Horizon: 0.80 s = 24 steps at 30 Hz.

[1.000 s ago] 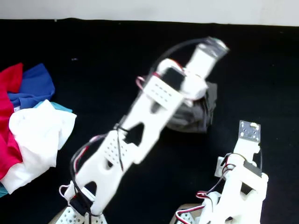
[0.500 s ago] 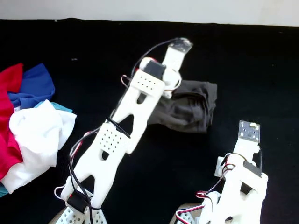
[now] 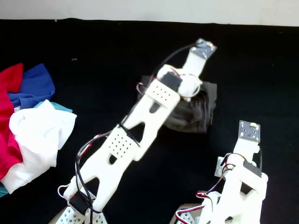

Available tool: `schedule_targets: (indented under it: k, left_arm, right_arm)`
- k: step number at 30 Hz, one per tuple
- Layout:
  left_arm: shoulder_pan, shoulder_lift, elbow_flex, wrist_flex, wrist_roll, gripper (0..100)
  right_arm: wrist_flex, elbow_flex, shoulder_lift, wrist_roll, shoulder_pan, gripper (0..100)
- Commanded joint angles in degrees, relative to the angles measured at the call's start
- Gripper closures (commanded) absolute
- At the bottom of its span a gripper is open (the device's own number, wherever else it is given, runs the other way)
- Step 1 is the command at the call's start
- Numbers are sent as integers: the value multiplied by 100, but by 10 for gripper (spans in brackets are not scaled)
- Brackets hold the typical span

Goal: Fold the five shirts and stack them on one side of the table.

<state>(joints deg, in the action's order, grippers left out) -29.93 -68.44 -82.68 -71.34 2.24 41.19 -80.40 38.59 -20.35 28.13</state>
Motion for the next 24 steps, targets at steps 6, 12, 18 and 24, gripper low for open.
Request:
schedule_targets:
  k: [6, 12, 18, 24]
  left_arm:
    - [418, 462, -840, -1468, 26, 987]
    - [286, -365, -892, -1380, 18, 987]
    - [-75, -813, -892, -220, 18, 987]
    - [-611, -840, -892, 976, 53, 987]
  right_arm:
    - [-171, -154, 4, -26, 31, 992]
    - [-171, -154, 4, -26, 31, 992]
    - [-171, -154, 4, -26, 31, 992]
    - [-171, -154, 4, -26, 31, 992]
